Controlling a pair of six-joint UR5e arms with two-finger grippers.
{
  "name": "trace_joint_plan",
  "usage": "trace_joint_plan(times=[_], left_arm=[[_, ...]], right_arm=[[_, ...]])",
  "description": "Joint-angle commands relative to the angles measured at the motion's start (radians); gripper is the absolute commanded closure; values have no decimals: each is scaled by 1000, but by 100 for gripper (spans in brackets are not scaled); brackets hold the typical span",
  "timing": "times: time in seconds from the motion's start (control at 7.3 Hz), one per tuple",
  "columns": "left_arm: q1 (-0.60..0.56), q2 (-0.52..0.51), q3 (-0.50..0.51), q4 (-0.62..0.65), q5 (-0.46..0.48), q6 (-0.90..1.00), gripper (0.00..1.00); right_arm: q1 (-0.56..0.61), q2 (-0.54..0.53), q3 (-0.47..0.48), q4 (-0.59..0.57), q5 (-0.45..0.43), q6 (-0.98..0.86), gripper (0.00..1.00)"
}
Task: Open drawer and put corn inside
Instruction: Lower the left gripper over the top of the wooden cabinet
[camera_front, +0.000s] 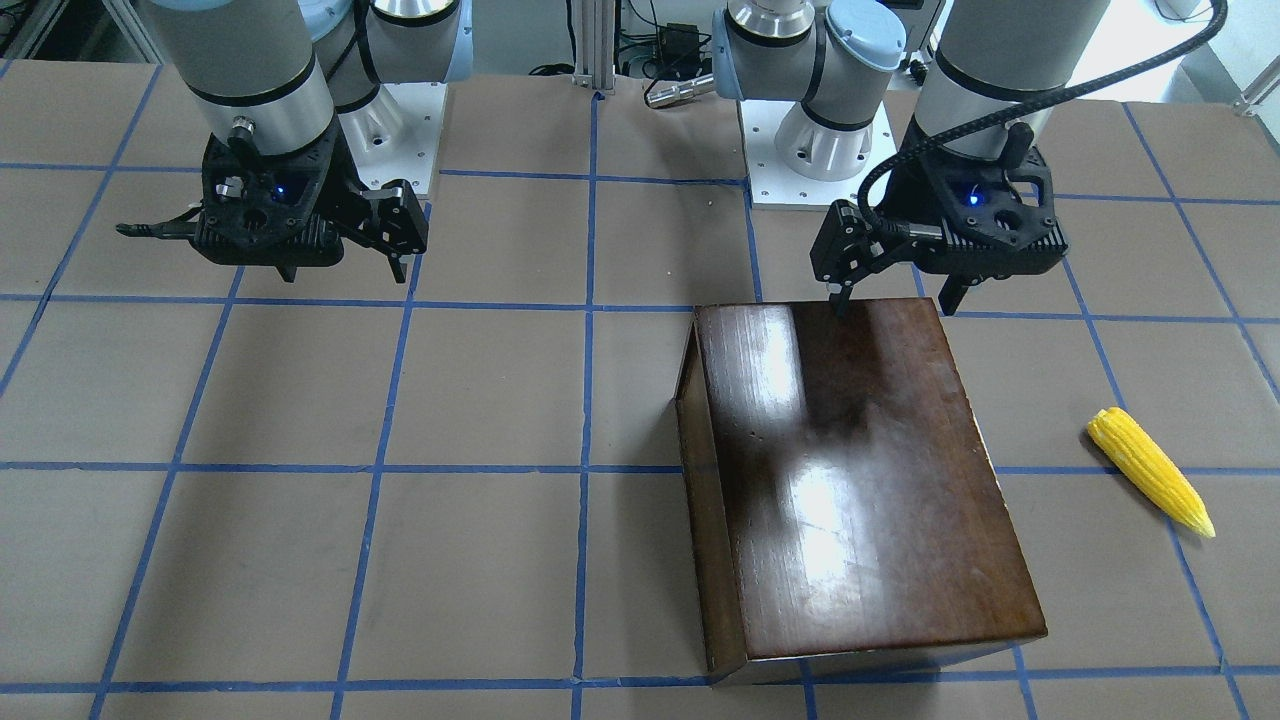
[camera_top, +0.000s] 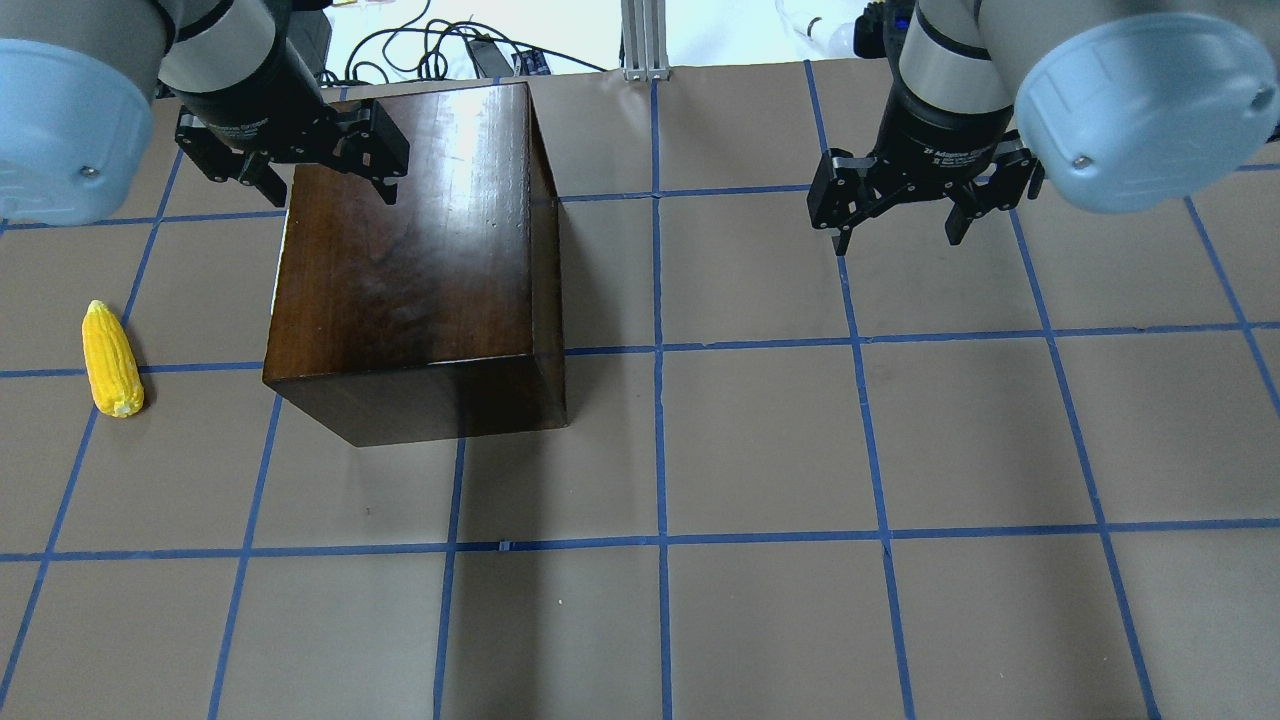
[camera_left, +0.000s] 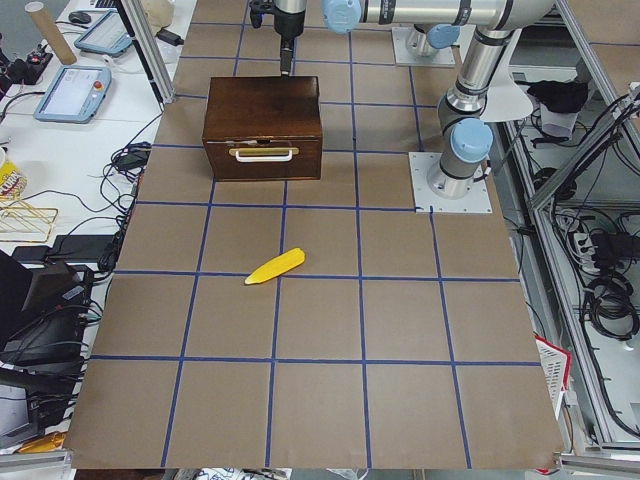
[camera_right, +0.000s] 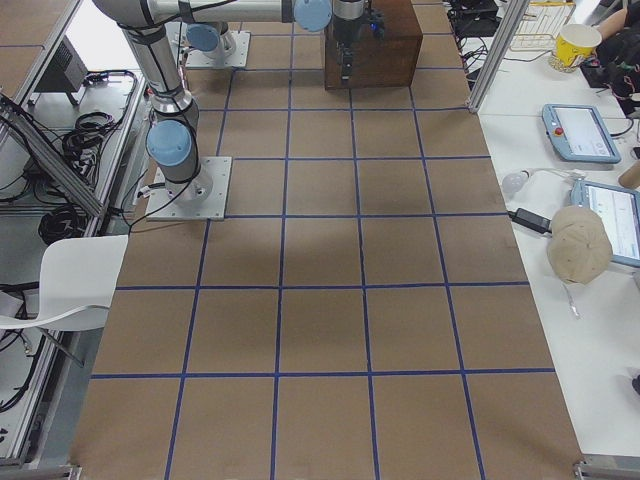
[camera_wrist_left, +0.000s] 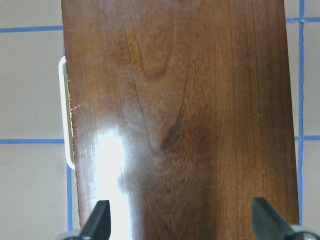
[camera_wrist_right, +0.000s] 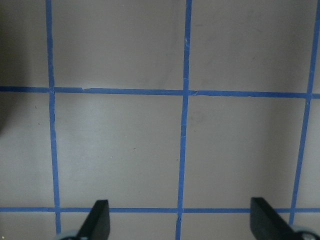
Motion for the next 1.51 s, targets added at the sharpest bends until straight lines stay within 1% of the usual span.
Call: trace_joint_plan(times=[0.0,0.27,0.55,0.82,0.96,1.37], left_arm=[[-6,-1,-3,-3,0,5,0],[-6,2,-20,6,-8,10,0],[-4,-1,-15,-3,-17,4,0],[-1,15,4,-73,-23,5,0],[-1,6,23,-124,-20,5,0],[28,-14,32,-120,-30,11,0]], right_arm=[[0,0,0,0,0,0,0],[0,0,0,0,0,0,0],[0,0,0,0,0,0,0],[0,0,0,0,0,0,0],[0,0,0,0,0,0,0],[0,0,0,0,0,0,0]])
